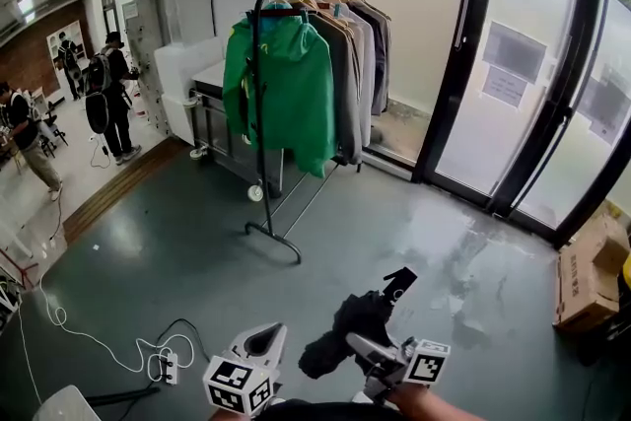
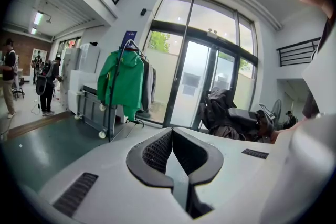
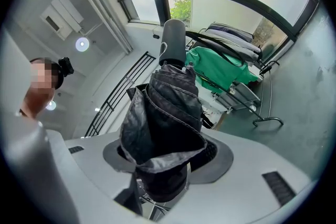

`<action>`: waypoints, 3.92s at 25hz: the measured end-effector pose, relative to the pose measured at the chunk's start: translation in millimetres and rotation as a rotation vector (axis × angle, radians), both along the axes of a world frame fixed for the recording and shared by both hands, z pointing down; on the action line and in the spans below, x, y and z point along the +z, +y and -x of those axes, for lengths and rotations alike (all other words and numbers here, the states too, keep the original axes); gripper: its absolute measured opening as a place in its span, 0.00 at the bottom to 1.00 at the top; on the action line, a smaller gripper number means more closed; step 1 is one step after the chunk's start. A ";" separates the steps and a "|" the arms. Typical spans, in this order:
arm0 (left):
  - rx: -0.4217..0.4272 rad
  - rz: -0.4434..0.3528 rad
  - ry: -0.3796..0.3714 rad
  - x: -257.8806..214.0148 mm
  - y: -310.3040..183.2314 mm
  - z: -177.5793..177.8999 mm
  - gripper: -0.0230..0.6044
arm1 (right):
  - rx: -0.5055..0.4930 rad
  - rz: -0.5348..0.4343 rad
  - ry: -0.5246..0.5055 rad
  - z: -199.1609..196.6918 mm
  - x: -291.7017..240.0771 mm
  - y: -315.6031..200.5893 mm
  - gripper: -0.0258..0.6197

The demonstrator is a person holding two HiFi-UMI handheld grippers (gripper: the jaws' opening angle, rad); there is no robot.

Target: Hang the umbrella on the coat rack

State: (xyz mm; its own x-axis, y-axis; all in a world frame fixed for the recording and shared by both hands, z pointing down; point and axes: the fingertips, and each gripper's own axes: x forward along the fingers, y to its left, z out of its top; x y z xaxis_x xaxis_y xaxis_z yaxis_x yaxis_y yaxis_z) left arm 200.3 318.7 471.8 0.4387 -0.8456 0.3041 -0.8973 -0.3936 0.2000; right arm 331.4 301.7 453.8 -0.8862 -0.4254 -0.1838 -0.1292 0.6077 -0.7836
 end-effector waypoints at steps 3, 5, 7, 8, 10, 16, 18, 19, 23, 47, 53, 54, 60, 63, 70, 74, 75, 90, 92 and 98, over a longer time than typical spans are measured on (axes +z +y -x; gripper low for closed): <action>-0.002 0.000 0.001 0.9 1.4 4.5 0.06 | -0.007 -0.029 0.037 4.3 -0.5 1.3 0.39; -0.007 0.001 0.004 1.9 1.5 9.1 0.06 | -0.014 -0.030 0.065 8.7 2.7 0.7 0.39; -0.012 0.002 0.007 2.4 2.7 14.7 0.06 | -0.019 -0.019 0.080 14.3 6.8 1.1 0.39; -0.014 0.002 0.008 2.5 3.9 18.3 0.06 | -0.022 -0.013 0.082 18.2 8.0 2.0 0.39; -0.018 0.002 0.009 2.9 7.1 28.0 0.06 | -0.028 -0.009 0.086 28.3 9.2 4.8 0.39; -0.031 0.007 0.013 5.7 19.3 70.4 0.06 | -0.050 -0.018 0.097 71.4 10.4 16.3 0.39; -0.026 0.004 0.009 5.9 23.3 84.5 0.06 | -0.049 -0.013 0.087 86.6 11.4 19.9 0.39; -0.024 0.007 0.006 7.6 25.4 91.6 0.06 | -0.049 -0.010 0.077 95.3 11.3 22.1 0.39; -0.013 0.033 0.004 20.5 37.5 117.4 0.06 | -0.057 0.007 0.058 127.5 15.5 36.4 0.39; -0.099 0.043 0.017 28.0 -55.3 204.1 0.06 | -0.116 0.037 0.031 208.2 15.7 -82.1 0.39; -0.116 0.022 0.014 9.0 -134.6 210.9 0.06 | -0.121 0.006 0.053 207.9 3.0 -157.6 0.39; -0.120 0.020 0.003 7.5 -147.6 212.8 0.06 | -0.119 0.000 0.055 208.0 1.9 -170.6 0.39; -0.143 0.021 -0.010 -1.3 -214.7 213.7 0.06 | -0.143 -0.019 0.065 207.9 -6.8 -239.0 0.39; -0.159 0.025 -0.016 -2.3 -242.5 213.7 0.06 | -0.155 -0.018 0.056 207.7 -7.5 -268.1 0.39; -0.181 0.022 -0.021 -2.6 -298.6 210.7 0.06 | -0.188 -0.026 0.044 210.9 -6.8 -324.2 0.39; -0.185 0.038 -0.025 -2.8 -313.4 214.8 0.06 | -0.188 0.006 0.043 213.1 -0.3 -340.8 0.39; -0.187 0.040 -0.025 -3.2 -316.5 217.2 0.06 | -0.189 0.010 0.041 215.4 0.7 -345.0 0.39; -0.109 0.019 -0.014 9.7 -412.8 285.4 0.06 | -0.144 -0.016 0.116 284.3 7.7 -423.9 0.39; -0.096 0.005 -0.013 3.2 -432.9 305.6 0.06 | -0.138 -0.030 0.125 304.7 1.4 -439.1 0.39; 0.004 -0.012 0.013 -9.7 -493.0 350.9 0.06 | -0.078 -0.062 0.131 356.2 -19.1 -484.4 0.39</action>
State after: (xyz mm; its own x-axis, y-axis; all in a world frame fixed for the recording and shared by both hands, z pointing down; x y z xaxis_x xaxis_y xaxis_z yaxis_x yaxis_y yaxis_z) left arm -150.7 -174.3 462.1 0.4455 -0.8477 0.2879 -0.8933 -0.3993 0.2065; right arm -24.8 -182.7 434.8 -0.9342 -0.3456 -0.0886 -0.1780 0.6667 -0.7237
